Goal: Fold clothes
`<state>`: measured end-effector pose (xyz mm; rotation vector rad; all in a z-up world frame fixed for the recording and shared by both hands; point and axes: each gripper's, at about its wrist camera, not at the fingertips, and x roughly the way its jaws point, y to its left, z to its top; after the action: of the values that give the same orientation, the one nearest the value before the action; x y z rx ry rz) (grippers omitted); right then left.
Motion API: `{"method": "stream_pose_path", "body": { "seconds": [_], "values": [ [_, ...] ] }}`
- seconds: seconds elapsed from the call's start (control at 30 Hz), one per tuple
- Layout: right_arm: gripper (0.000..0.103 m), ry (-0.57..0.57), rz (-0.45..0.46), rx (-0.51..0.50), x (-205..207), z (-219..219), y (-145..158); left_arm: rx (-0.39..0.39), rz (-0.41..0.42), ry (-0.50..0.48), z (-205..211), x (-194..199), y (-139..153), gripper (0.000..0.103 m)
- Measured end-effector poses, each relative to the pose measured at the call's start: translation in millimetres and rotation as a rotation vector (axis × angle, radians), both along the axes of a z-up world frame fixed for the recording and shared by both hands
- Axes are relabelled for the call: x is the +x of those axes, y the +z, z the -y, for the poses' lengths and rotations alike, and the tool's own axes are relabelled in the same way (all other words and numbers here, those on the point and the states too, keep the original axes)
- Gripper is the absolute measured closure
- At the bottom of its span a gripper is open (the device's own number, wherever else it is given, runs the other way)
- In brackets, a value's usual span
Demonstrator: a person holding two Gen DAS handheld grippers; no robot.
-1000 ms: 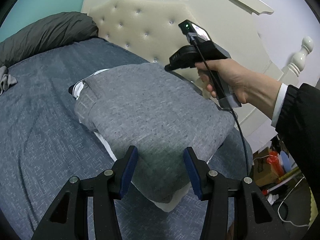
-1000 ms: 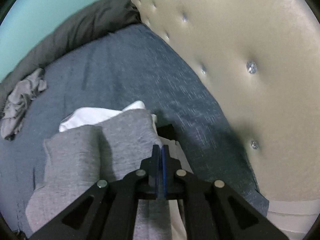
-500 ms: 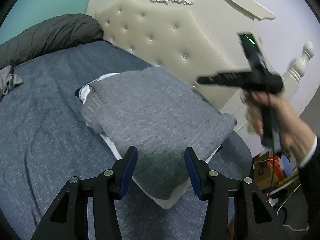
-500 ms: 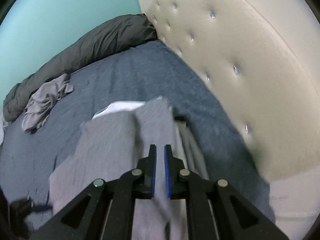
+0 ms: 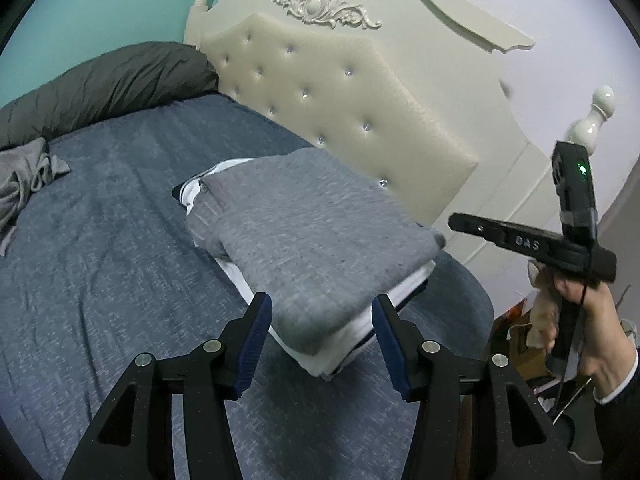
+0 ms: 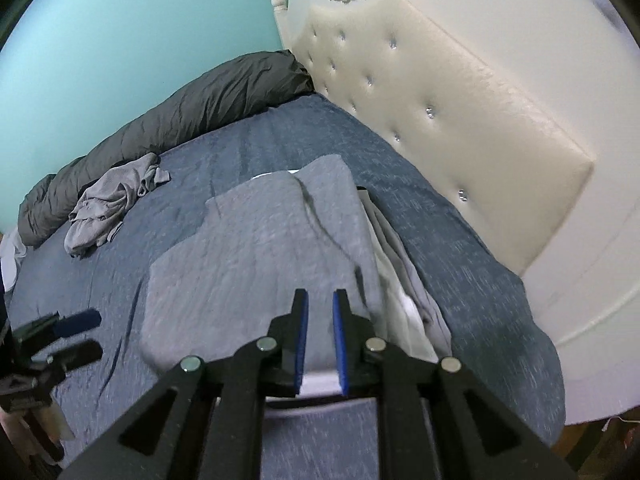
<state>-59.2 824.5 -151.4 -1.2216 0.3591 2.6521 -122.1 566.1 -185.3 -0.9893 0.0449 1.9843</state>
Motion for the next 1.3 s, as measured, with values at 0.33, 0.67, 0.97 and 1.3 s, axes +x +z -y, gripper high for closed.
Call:
{"method": "stream_pose_path", "body": {
  "seconds": [0.33,0.67,0.97,1.3],
  "values": [
    [0.087,-0.04,-0.06,-0.002,64.5,39.6,38.3,0.028,-0.051,-0.001,34.6,38.5,45.1,0.039],
    [0.066,-0.096,-0.127,-0.007,125.0,75.0,71.5,0.056,-0.101,0.009,76.8,81.5,79.3,0.032],
    [0.062,-0.103,-0.193,-0.006,165.4,109.2,100.8,0.08,-0.137,0.029,107.6,113.1,104.8,0.023],
    [0.059,-0.104,-0.247,0.012,205.4,151.4,121.1,0.093,-0.18,0.023,132.2,147.9,125.6,0.018]
  ]
}}
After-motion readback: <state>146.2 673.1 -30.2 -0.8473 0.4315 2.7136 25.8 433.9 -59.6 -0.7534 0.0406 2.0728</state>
